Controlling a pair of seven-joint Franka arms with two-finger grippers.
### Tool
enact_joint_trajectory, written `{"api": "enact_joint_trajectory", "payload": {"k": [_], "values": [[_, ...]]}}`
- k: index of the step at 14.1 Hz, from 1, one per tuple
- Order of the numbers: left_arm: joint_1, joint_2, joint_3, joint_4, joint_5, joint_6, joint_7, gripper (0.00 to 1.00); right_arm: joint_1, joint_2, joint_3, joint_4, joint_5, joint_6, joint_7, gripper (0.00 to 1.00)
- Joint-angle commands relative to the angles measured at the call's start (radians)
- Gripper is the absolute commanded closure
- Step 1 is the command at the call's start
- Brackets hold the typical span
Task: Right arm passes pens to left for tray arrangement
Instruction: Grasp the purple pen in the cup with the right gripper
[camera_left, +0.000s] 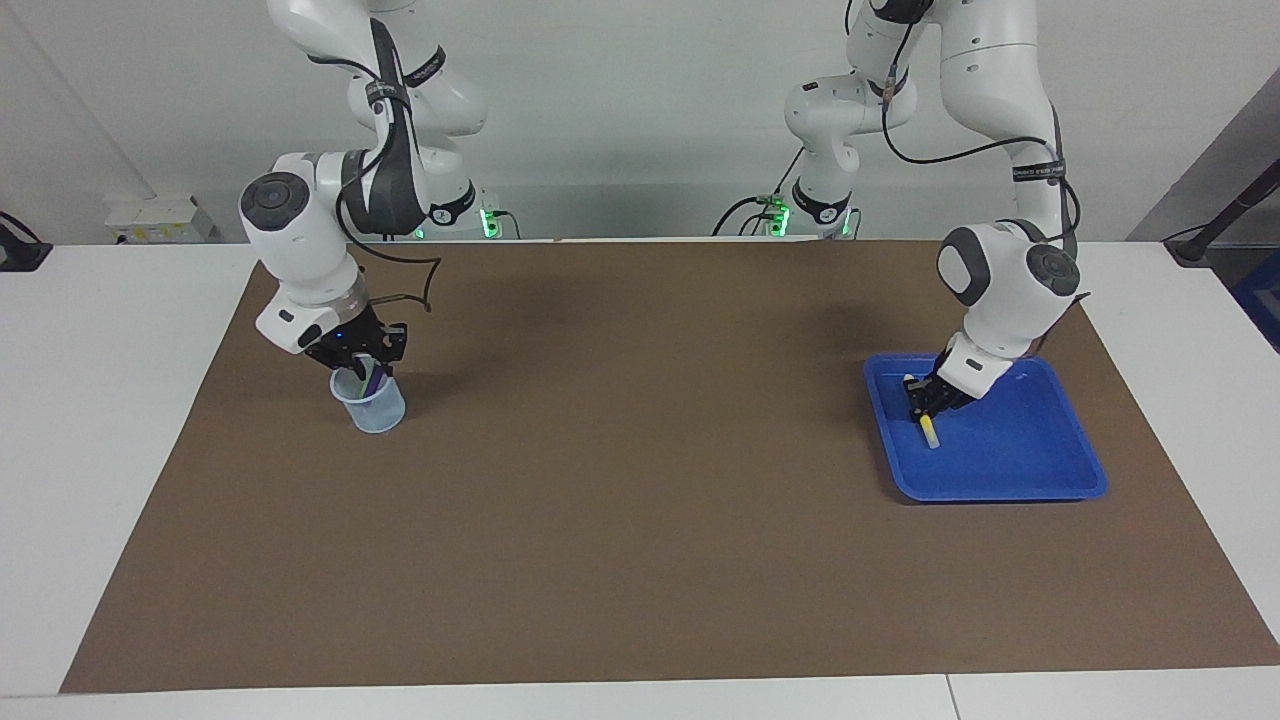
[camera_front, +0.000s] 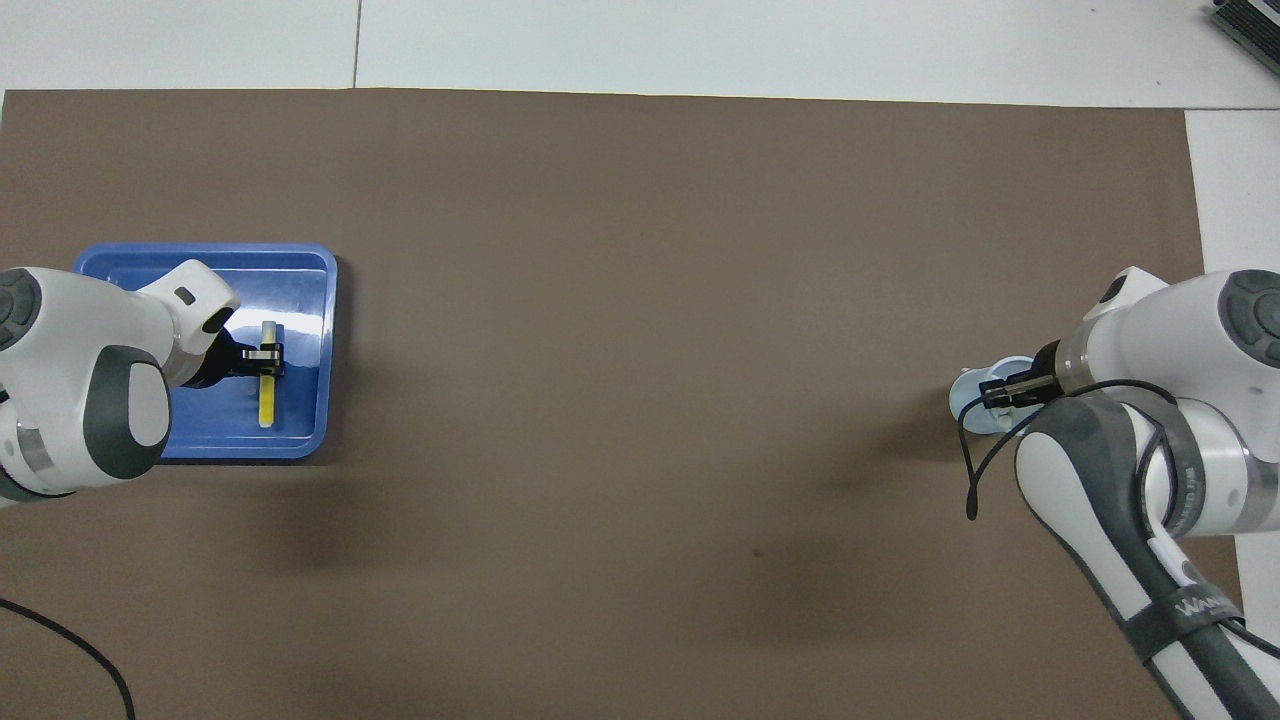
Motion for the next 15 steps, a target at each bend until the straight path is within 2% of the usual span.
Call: {"api": "enact_joint_trajectory", "payload": {"k": [1, 2, 3, 4, 6, 11, 12, 13, 14, 15], "values": [[-0.004, 0.014, 0.003, 0.003, 0.016, 0.028, 0.000, 1.00, -0.011, 0.004, 0.007, -0.005, -0.003, 0.009, 0.013, 0.71], [-0.005, 0.014, 0.003, 0.003, 0.016, 0.028, 0.000, 0.90, -0.011, 0.003, 0.007, -0.007, -0.003, 0.007, 0.011, 0.74], [-0.005, 0.014, 0.003, 0.002, 0.016, 0.030, -0.003, 0.50, -0.011, 0.003, 0.007, -0.007, -0.003, 0.007, 0.008, 0.77], [-0.005, 0.014, 0.003, 0.003, 0.016, 0.028, -0.012, 0.35, -0.011, 0.003, 0.007, -0.005, -0.003, 0.002, 0.004, 0.86], [-0.005, 0.014, 0.002, 0.005, 0.016, 0.028, -0.024, 0.16, -0.030, 0.003, 0.006, -0.004, -0.003, -0.005, -0.048, 1.00], [-0.005, 0.010, 0.002, 0.027, 0.015, -0.016, -0.034, 0.15, -0.054, 0.003, 0.006, 0.015, -0.003, -0.033, -0.105, 1.00], [-0.005, 0.005, 0.002, 0.043, 0.015, -0.050, -0.040, 0.15, -0.053, 0.003, 0.007, 0.015, -0.002, -0.039, -0.098, 0.78], [-0.007, -0.001, 0.000, 0.066, 0.015, -0.091, -0.061, 0.15, -0.045, 0.000, 0.007, 0.016, 0.013, -0.048, -0.091, 0.65], [-0.007, -0.006, -0.005, 0.093, 0.015, -0.135, -0.076, 0.15, -0.041, -0.005, 0.007, 0.024, 0.058, -0.060, -0.087, 0.59], [-0.007, -0.010, -0.006, 0.121, 0.015, -0.175, -0.095, 0.15, -0.039, -0.007, 0.007, 0.033, 0.096, -0.082, -0.072, 0.58]]}}
